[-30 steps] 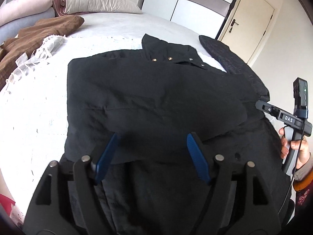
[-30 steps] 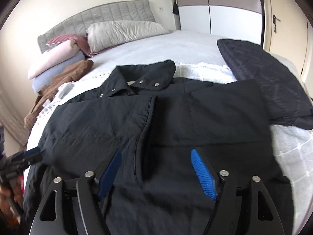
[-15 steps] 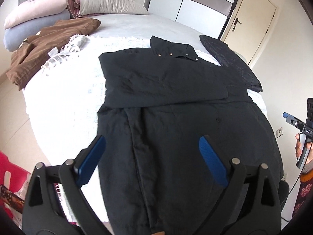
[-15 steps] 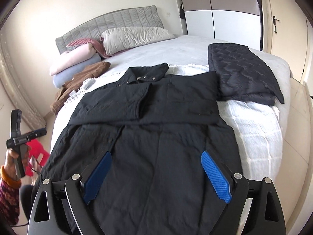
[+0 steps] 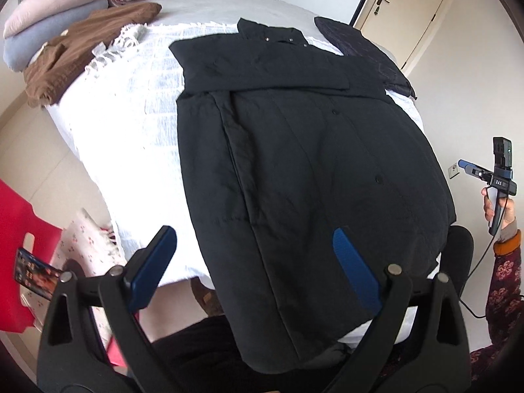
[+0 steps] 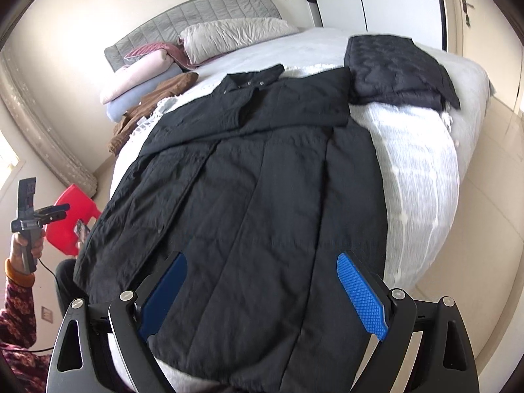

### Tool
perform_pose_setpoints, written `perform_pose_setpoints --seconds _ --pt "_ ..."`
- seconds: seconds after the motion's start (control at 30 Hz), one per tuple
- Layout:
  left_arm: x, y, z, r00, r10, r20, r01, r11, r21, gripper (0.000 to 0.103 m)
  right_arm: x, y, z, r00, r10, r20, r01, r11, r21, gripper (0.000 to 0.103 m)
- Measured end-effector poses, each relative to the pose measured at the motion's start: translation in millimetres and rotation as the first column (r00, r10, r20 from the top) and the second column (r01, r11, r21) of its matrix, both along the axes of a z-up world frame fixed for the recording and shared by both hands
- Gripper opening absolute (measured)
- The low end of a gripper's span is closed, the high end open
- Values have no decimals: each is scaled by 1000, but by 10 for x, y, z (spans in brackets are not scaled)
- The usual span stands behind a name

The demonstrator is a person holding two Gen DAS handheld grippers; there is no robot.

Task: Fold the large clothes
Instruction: 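Grasp the jacket hem with both grippers and lift it up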

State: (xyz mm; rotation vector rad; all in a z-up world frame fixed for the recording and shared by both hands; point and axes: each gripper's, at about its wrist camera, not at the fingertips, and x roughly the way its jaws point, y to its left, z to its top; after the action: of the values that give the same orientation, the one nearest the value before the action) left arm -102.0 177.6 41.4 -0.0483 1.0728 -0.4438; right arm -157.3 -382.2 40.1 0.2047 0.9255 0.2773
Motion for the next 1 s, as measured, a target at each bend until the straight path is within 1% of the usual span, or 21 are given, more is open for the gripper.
perform_pose_setpoints --seconds 0.13,0.23,0.3,0.43,0.47,0.53,0.6,0.73,0.8,0.83,0.9,1.0 --pt "-92 13 -352 990 3 -144 -10 999 -43 96 -163 -116 -185 998 -13 -64 16 999 47 94" --pt "-137 43 -552 980 15 -197 -21 999 -32 96 -264 -226 -304 995 -27 -94 34 997 69 94" --pt "-144 84 -657 972 25 -232 -36 998 -42 96 -317 -317 -377 992 -46 -114 57 994 93 94" --pt "-152 198 -853 945 22 -326 -70 988 -137 90 -386 -507 -531 986 -81 -148 106 980 168 94" --pt "-149 222 -901 938 22 -345 -82 984 -159 89 -397 -565 -593 983 -91 -159 122 972 199 94" --pt "-151 256 -992 926 26 -377 -108 975 -196 83 -405 -646 -709 978 -101 -181 146 956 255 94" --pt "-161 280 -1078 912 25 -408 -128 965 -228 80 -399 -721 -848 972 -107 -210 171 933 317 94" --pt "-216 285 -1226 889 19 -458 -155 953 -261 74 -395 -840 -1114 954 -124 -273 230 886 402 92" --pt "-258 255 -1212 897 21 -441 -147 956 -252 70 -415 -849 -1212 949 -114 -292 239 866 439 86" --pt "-282 235 -1205 897 14 -441 -143 955 -260 68 -423 -843 -1245 949 -107 -298 238 861 449 84" --pt "-310 194 -1186 895 -9 -446 -130 951 -280 64 -443 -804 -1289 947 -93 -306 229 864 448 80" --pt "-317 114 -1167 899 -35 -438 -94 959 -268 63 -461 -751 -1328 944 -76 -321 217 875 432 77"
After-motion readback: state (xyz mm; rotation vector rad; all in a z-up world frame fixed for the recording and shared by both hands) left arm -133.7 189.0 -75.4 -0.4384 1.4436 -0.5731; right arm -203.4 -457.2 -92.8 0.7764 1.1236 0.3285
